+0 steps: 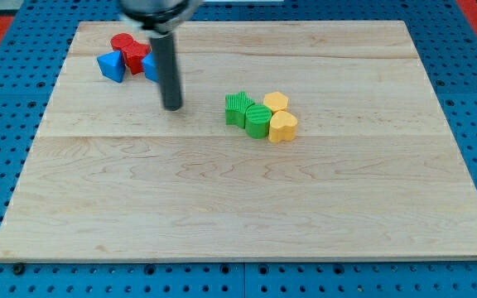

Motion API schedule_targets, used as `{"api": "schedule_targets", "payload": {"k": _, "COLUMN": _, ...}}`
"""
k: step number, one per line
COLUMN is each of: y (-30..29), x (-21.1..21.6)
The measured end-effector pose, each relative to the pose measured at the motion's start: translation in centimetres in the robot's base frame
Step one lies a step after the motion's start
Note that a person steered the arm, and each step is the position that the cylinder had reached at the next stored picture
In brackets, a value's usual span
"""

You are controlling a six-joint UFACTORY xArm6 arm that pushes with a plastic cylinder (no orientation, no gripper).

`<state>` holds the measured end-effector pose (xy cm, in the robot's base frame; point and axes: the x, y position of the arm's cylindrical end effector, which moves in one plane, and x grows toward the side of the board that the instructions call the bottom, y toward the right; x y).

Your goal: Push the blue cube to the top left of the green star

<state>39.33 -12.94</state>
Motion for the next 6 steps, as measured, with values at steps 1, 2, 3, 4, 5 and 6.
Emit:
{"api": "schedule_targets", "payload": {"k": 1, "y": -7.8, "x": 0.6}}
{"api": "schedule_targets", "payload": {"k": 2, "y": -11.9, "x": -2.4}}
{"api": "schedule_targets", "payload": {"k": 3, "y": -11.9, "x": -2.5}}
{"api": "schedule_targets", "payload": {"k": 4, "y": -13.6, "x": -3.3}}
{"api": "schedule_targets", "payload": {"k": 5, "y": -14.6, "x": -6.8}}
{"api": "schedule_targets", "payload": {"k": 6, "y": -7.9, "x": -8.2}}
